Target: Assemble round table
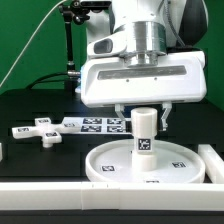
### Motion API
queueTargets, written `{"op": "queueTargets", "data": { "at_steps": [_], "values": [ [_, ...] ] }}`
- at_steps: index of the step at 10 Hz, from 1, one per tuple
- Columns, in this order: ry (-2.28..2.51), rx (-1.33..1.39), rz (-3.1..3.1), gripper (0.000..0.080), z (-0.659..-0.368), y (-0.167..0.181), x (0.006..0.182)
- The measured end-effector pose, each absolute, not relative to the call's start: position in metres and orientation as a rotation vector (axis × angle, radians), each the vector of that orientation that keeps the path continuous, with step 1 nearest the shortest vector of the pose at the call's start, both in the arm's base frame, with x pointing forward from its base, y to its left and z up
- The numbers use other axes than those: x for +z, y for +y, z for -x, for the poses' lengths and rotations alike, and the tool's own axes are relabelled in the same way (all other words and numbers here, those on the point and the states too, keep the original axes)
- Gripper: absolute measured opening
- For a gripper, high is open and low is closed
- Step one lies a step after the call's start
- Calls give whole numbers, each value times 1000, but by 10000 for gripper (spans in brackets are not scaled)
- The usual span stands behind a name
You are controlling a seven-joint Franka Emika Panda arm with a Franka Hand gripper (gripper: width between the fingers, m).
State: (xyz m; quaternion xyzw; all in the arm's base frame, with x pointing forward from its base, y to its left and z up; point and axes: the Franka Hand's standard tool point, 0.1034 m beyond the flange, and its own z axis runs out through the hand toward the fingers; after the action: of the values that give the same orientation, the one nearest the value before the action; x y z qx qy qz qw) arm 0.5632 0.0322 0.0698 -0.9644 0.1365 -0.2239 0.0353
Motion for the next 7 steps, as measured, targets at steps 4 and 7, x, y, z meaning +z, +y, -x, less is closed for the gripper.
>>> {"op": "queueTargets", "data": {
  "at_steps": [4, 7],
  "values": [
    [944, -759, 2778, 410, -561, 26, 74],
    [1003, -761, 2752, 413, -561, 25, 76]
  ]
}}
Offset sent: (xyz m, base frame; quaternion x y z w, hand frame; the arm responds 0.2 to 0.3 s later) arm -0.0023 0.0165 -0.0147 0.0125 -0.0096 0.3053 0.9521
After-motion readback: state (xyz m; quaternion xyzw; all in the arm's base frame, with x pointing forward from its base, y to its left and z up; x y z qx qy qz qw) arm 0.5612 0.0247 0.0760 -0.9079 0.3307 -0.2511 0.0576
